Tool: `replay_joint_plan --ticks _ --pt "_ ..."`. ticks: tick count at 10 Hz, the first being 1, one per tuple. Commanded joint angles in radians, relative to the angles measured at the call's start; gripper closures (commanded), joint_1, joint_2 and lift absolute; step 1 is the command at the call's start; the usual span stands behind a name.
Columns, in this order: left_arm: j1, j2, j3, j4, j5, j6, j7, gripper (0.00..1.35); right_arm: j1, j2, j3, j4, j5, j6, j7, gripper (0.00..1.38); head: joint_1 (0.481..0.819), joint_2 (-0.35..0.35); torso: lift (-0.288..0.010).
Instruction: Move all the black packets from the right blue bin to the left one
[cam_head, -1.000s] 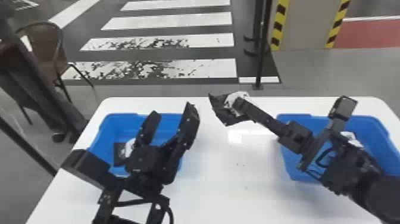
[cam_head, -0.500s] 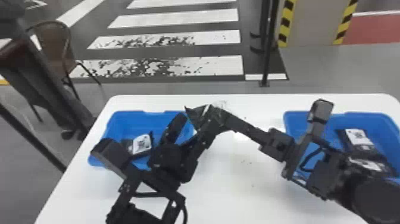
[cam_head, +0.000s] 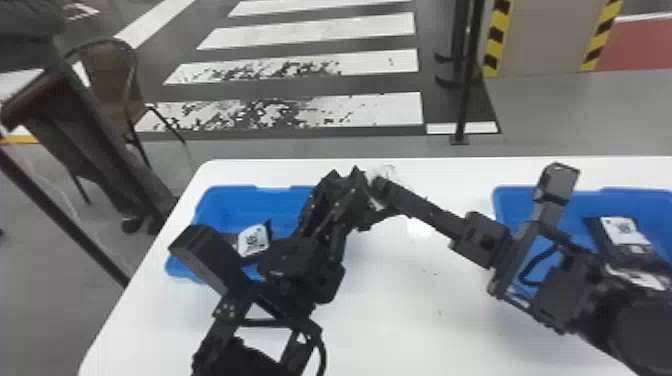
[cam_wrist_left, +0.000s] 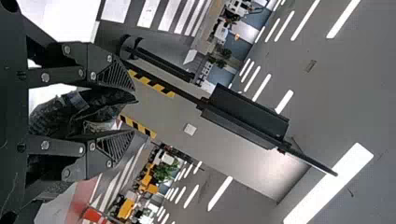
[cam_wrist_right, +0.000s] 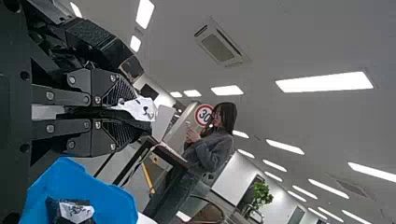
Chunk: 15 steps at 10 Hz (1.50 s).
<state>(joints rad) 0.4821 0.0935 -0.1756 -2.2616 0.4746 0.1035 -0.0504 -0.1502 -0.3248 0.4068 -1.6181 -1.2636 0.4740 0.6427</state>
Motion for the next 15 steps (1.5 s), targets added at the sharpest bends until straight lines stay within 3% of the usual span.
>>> replay_joint_plan --ticks 1,4,5,6,7,9,11,12,13,14,15 --pt "-0.004 0.0 -0.004 -0.005 -0.026 -0.01 0.001 1.22 -0.024 0.001 0.0 0.012 -0.005 -0.022 0.0 1.07 0.695 0.178 -0.14" --pt "-0.006 0.005 -0.014 -0.01 -0.028 -0.035 0.004 1.22 -0.046 0.006 0.0 0.029 -0.011 -0.042 -0.002 1.04 0.684 0.163 -0.14" --pt "-0.004 0.005 -0.014 -0.01 -0.028 -0.054 0.006 1.22 -0.044 0.006 0.0 0.029 -0.003 -0.045 -0.002 0.67 0.682 0.162 -0.14" --pt "-0.006 0.005 -0.01 -0.01 -0.032 -0.074 0.02 1.22 -0.032 0.004 -0.004 0.031 0.007 -0.074 -0.002 0.18 0.677 0.161 -0.14" --pt "-0.018 0.003 0.018 -0.01 -0.084 -0.081 0.038 1.22 -0.014 0.004 -0.032 0.034 0.057 -0.084 -0.002 0.01 0.673 0.164 -0.14" --pt "-0.08 -0.009 0.092 0.076 -0.343 -0.086 0.067 1.22 0.042 0.007 -0.072 0.039 0.081 -0.143 -0.002 0.1 0.668 0.173 -0.14" --pt "-0.205 -0.012 0.12 0.334 -0.532 -0.123 0.107 1.22 0.047 0.004 -0.08 0.031 0.101 -0.15 -0.002 0.1 0.67 0.188 -0.14" --pt "-0.269 -0.018 0.15 0.449 -0.682 -0.148 0.124 1.21 0.047 0.003 -0.092 0.026 0.123 -0.15 -0.002 0.1 0.681 0.2 -0.14" --pt "-0.308 -0.017 0.162 0.515 -0.746 -0.106 0.136 0.96 0.047 0.003 -0.118 0.017 0.171 -0.148 -0.002 0.09 0.687 0.211 -0.14" --pt "-0.298 -0.012 0.176 0.518 -0.752 -0.081 0.136 0.38 0.062 0.001 -0.179 -0.02 0.272 -0.103 -0.005 0.09 0.69 0.219 -0.14" --pt "-0.259 -0.015 0.212 0.515 -0.744 -0.165 0.135 0.01 0.091 0.001 -0.245 -0.072 0.352 -0.064 -0.015 0.09 0.693 0.22 -0.14"
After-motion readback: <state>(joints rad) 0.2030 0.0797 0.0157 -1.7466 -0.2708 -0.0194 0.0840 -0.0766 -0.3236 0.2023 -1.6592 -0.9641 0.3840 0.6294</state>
